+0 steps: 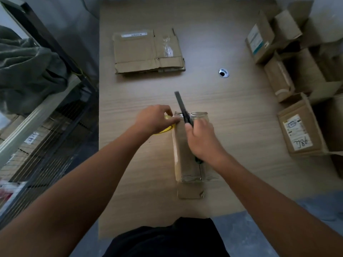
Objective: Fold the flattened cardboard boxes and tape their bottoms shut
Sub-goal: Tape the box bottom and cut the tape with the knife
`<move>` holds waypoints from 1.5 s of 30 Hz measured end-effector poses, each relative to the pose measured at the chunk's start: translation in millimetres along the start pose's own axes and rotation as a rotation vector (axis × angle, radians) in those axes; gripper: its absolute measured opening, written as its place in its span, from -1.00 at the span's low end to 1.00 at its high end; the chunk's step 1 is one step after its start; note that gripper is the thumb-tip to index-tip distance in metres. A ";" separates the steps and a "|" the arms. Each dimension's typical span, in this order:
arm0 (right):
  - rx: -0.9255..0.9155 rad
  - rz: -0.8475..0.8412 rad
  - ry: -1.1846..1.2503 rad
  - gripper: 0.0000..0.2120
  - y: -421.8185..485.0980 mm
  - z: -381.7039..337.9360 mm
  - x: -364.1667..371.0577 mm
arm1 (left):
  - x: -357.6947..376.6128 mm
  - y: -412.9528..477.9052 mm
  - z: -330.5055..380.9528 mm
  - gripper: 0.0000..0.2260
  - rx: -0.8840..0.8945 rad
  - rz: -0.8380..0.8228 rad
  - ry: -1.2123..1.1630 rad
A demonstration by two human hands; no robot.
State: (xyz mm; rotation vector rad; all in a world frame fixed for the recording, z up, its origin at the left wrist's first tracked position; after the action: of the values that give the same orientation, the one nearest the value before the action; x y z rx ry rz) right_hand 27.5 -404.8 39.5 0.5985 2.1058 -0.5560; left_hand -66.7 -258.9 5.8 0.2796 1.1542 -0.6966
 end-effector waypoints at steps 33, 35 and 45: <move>-0.017 0.271 0.298 -0.70 -65.1 -10.4 -8.1 | -57.6 -127.5 2.2 -0.85 0.023 0.018 -0.439; 0.087 0.114 0.667 -0.80 -86.1 -1.1 -11.5 | -54.8 -145.0 23.4 -0.84 0.045 -0.008 -0.460; 0.138 -0.033 0.960 -0.91 -149.8 53.2 -41.9 | -24.3 -214.2 100.6 -0.77 0.148 0.022 -0.382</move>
State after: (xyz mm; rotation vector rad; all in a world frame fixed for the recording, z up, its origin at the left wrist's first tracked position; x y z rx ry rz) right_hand -7.0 -562.4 71.2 1.0558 2.9850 -0.4768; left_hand -133.5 -467.5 98.7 0.2692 0.7373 -0.7788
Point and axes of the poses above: each hand's wrist, its own y-axis towards the middle knuckle, its own x-axis out of the palm, z = x × y, the point moved 5 cm from there along y, towards the middle knuckle, and after that the axes turned 10 degrees about z, right-handed, at the moved point
